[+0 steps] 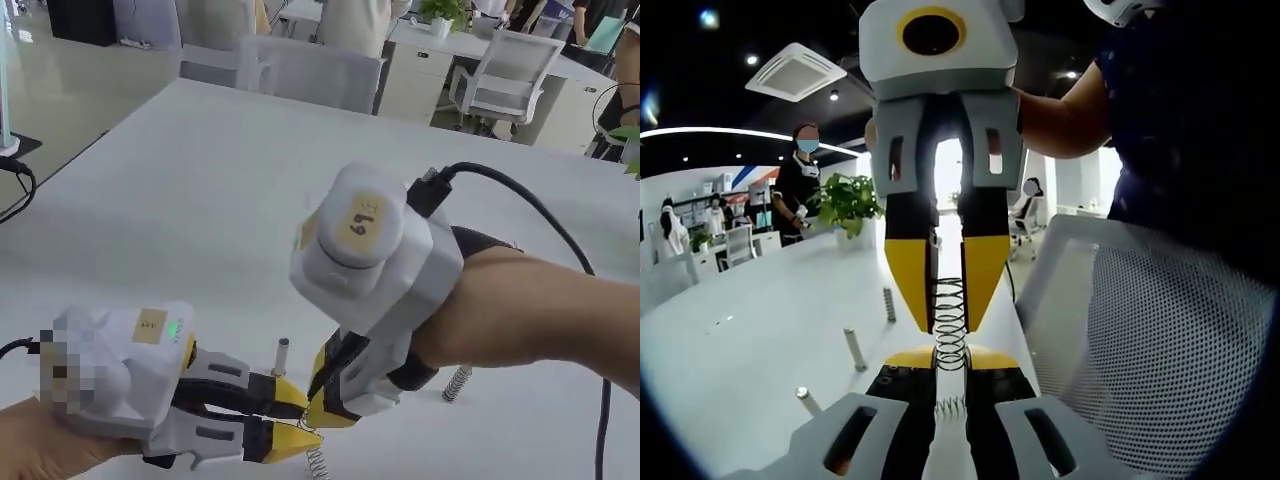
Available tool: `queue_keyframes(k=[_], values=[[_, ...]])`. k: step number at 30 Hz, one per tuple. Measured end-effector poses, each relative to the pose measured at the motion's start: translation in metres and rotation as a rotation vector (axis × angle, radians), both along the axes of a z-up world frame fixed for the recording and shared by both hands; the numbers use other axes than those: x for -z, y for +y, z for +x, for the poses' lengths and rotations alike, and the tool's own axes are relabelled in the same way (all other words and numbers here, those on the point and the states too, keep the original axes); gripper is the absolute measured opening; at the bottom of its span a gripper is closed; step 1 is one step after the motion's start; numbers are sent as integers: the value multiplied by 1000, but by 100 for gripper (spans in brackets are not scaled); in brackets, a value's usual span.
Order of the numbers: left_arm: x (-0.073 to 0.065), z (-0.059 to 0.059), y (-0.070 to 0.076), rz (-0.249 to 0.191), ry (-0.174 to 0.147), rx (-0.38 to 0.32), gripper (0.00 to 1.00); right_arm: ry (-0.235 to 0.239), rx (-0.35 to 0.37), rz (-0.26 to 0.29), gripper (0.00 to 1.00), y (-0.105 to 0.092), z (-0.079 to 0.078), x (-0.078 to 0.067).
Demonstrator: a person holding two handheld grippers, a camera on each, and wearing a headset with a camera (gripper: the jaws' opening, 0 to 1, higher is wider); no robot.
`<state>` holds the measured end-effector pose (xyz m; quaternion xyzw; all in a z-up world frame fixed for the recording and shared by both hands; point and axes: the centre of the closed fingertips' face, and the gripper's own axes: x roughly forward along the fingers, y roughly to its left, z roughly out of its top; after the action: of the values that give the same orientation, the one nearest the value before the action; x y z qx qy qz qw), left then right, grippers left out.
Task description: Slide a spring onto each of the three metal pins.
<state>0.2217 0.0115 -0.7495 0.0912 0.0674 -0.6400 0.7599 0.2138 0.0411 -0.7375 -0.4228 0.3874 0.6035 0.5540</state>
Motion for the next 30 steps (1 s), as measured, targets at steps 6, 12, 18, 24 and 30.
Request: queue_keyframes(k=[6, 12, 18, 24, 30], values=[[2, 0, 0, 2, -1, -1, 3, -2, -7, -6, 6, -1, -1, 2], [2, 2, 0, 6, 2, -6, 3, -14, -20, -16, 7, -2, 1, 2], [4, 1, 0, 11, 5, -4, 7, -22, -24, -25, 7, -4, 3, 3], [7, 0, 3, 26, 10, -6, 10, -26, -21, -24, 7, -5, 5, 2], [9, 2, 10, 29, 21, -32, 15, -31, -6, -25, 7, -11, 10, 1]])
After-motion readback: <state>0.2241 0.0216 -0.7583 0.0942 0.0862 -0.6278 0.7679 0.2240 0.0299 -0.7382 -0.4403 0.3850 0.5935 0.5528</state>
